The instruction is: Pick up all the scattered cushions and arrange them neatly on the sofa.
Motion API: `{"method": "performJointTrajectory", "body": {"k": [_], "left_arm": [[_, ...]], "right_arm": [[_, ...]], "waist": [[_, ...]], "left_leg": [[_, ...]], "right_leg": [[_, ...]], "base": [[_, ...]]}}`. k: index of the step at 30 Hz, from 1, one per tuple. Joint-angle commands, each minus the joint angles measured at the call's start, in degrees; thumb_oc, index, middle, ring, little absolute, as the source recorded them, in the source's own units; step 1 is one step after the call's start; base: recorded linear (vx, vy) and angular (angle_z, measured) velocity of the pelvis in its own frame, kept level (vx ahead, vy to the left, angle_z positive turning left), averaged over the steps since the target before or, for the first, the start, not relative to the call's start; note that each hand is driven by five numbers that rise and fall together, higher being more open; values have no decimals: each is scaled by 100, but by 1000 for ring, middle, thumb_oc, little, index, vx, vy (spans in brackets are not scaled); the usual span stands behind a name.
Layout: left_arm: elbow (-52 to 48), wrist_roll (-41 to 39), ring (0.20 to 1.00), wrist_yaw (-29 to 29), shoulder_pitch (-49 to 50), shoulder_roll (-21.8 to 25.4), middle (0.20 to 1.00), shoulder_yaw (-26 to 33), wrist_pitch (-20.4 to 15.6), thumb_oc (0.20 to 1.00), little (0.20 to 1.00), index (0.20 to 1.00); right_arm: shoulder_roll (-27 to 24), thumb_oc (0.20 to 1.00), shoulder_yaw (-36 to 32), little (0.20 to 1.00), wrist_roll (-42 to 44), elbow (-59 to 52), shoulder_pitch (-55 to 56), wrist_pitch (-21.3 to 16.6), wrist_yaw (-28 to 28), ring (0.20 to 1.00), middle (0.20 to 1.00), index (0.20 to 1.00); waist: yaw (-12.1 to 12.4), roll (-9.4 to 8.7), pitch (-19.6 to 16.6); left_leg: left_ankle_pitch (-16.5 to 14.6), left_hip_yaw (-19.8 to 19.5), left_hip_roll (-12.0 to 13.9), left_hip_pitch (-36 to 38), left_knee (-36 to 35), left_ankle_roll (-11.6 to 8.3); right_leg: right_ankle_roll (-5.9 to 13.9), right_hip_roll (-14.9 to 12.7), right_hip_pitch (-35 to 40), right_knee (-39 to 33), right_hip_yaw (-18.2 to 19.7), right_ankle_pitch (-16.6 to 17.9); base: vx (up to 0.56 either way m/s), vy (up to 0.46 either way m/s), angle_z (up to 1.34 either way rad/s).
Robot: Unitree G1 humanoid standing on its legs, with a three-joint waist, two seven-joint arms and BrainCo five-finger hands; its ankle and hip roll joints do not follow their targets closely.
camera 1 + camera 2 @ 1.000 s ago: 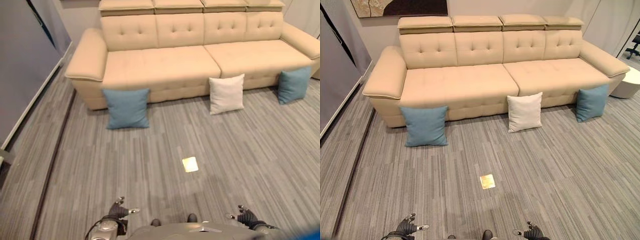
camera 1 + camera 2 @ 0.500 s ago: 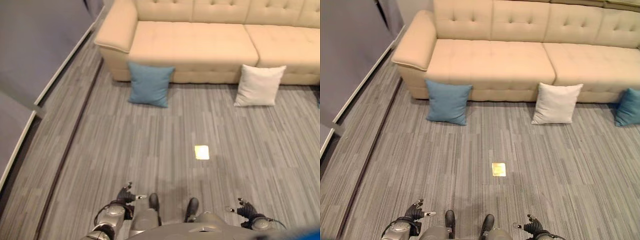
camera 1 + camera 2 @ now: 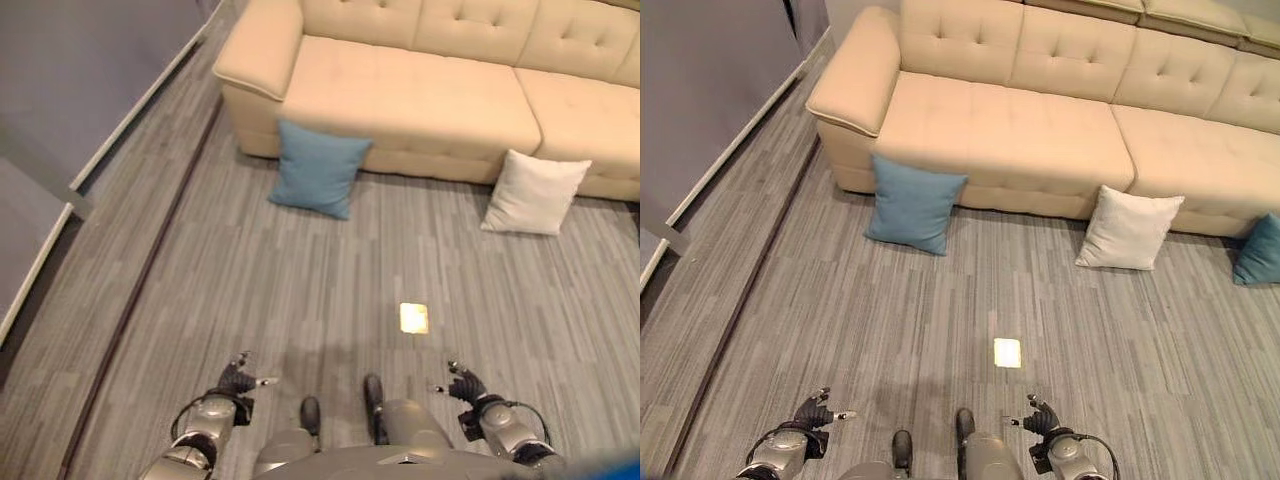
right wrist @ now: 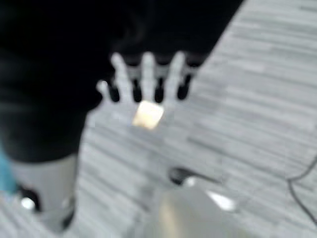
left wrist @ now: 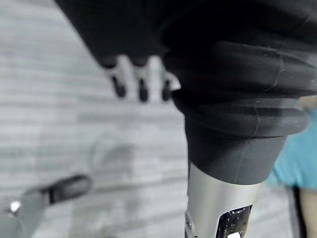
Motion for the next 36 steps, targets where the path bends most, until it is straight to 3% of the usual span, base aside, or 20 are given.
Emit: {"method": "performJointTrajectory", "body": {"k": [1,3,5,7,9,11,14,15,16,18,19,20,23,27,28,29,31,33,34,36], "left_arm": [[34,68,1000,-34,-96,-199,1000,-65,-83,1000,1000,1000],[4,28,1000,-49,-160,-220,1000,-116,-68,1000,1000,1000],[-10,24,1000,-42,-172,-224,1000,-152,-67,1000,1000,1000],[-23,32,1000,-37,-155,-218,1000,-168,-55,1000,1000,1000],[-1,50,1000,-15,-148,-231,1000,-165,-43,1000,1000,1000],[14,52,1000,-20,-108,-210,1000,-105,-34,1000,1000,1000],[46,76,1000,-46,-53,-215,1000,-85,-24,1000,1000,1000],[3,39,1000,-34,-57,-185,1000,-71,-2,1000,1000,1000],[-82,22,1000,-32,-82,-143,1000,-101,-6,1000,1000,1000],[-123,57,1000,-19,-73,-135,1000,-109,15,1000,1000,1000],[-95,47,1000,-6,-59,-131,1000,-79,7,1000,1000,1000],[-33,53,1000,-27,-57,-152,1000,-41,-3,1000,1000,1000],[37,87,1000,-47,-90,-191,1000,-7,-19,1000,1000,1000],[68,142,1000,-89,-80,-238,1000,-29,-22,1000,1000,1000],[113,179,1000,-136,-35,-297,1000,-119,-17,1000,1000,1000],[113,179,1000,-136,-34,-298,1000,-119,-17,1000,1000,1000],[67,165,1000,-156,-110,-298,1000,-215,-10,1000,1000,1000],[17,130,1000,-158,-180,-319,1000,-283,-19,1000,1000,1000],[-8,115,1000,-143,-222,-333,1000,-363,3,1000,1000,1000],[-19,132,1000,-133,-196,-331,1000,-392,-2,1000,1000,1000]], "right_arm": [[-324,1000,-69,1000,163,-126,-98,-104,-41,1000,1000,1000],[-418,1000,-129,1000,296,-286,-72,-151,-55,1000,1000,1000],[-417,1000,-142,1000,345,-295,-59,-153,-65,1000,1000,1000],[-419,1000,-102,1000,371,-336,-44,-143,-58,1000,1000,1000],[-372,1000,-67,1000,392,-352,-42,-174,-70,1000,1000,1000],[-305,1000,-70,1000,343,-302,20,-132,-33,1000,1000,1000],[-224,1000,-74,1000,290,-285,11,-106,16,1000,1000,1000],[-216,1000,-91,1000,272,-353,-43,-120,12,1000,1000,1000],[-241,1000,-104,1000,292,-505,-100,-122,11,1000,1000,1000],[-259,1000,-75,1000,251,-648,-127,-114,6,1000,1000,1000],[-270,1000,-64,1000,232,-621,-131,-115,12,1000,1000,1000],[-324,1000,-75,1000,222,-591,-175,-109,30,1000,1000,1000],[-364,1000,-96,1000,200,-645,-118,-118,49,1000,1000,1000],[-407,1000,-133,1000,150,-605,10,-101,65,1000,1000,1000],[-466,1000,-182,1000,225,-545,144,-112,98,1000,1000,1000],[-466,1000,-182,1000,225,-545,145,-112,98,1000,1000,1000],[-503,1000,-199,1000,347,-577,164,-152,76,1000,1000,1000],[-548,1000,-171,1000,427,-663,123,-179,61,1000,1000,1000],[-554,1000,-161,1000,500,-629,101,-156,52,1000,1000,1000],[-559,1000,-154,1000,498,-620,77,-158,40,1000,1000,1000]], "waist": [[-140,69,120],[-127,-27,231],[-116,-55,240],[2,-108,141],[92,-106,62],[82,-161,-60],[121,-202,-168],[127,-184,-143],[72,-111,-9],[36,14,95],[1,47,105],[-131,37,145],[-295,-31,152],[-380,-14,103],[-452,49,-26],[-457,50,-25],[-494,-23,8],[-421,-109,72],[-328,-167,65],[-264,-202,24]], "left_leg": [[-171,55,137,-222,890,-556],[35,142,196,-620,1602,-764],[90,195,253,-744,1611,-762],[104,121,199,-1033,1190,-622],[580,218,214,-1395,758,-625],[470,377,217,-1289,782,-546],[256,492,113,-1043,751,-359],[98,589,77,-824,721,-238],[-30,564,95,-531,695,-137],[-237,538,127,-222,685,-59],[-283,487,124,-63,586,-73],[-477,327,19,305,500,-117],[-659,145,-69,644,511,-203],[-723,25,-49,828,677,-315],[-402,-10,50,726,1264,-619],[-407,-15,53,723,1272,-621],[-87,228,272,382,2017,-850],[26,224,313,101,2578,-918],[-83,400,432,-198,2300,-797],[-245,362,384,-338,1957,-716]], "right_leg": [[-6,-24,769,-125,-181,-125],[-125,-36,1024,-311,-356,-128],[-139,-54,1106,-387,-424,-137],[-131,-31,1345,-654,-475,-186],[-122,83,1564,-777,-411,-306],[-82,48,1637,-659,-376,-458],[144,-127,1486,85,-311,-385],[375,-264,1105,999,-322,28],[473,-336,698,1792,-370,391],[386,-480,245,2230,-655,436],[330,-437,42,2045,-731,334],[312,-303,-203,937,-891,308],[359,-200,-321,-7,-852,532],[293,-175,-180,-48,-877,559],[43,-32,120,-52,-806,399],[42,-31,124,-55,-812,399],[-112,-57,408,-173,-855,318],[-226,-13,599,-198,-837,206],[-225,-42,838,-217,-810,34],[-192,-48,945,-285,-752,4]], "base": [[64,-152,86],[67,-181,72],[64,-80,63],[256,-79,32],[341,-7,7],[404,132,-18],[377,201,-57],[325,251,-51],[347,257,-56],[366,173,-13],[640,63,23],[601,-20,-14],[412,-56,-1],[350,-127,71],[308,-168,74],[365,-230,48],[133,-168,13],[213,-208,16],[356,-175,-46],[256,-67,-42]]}}
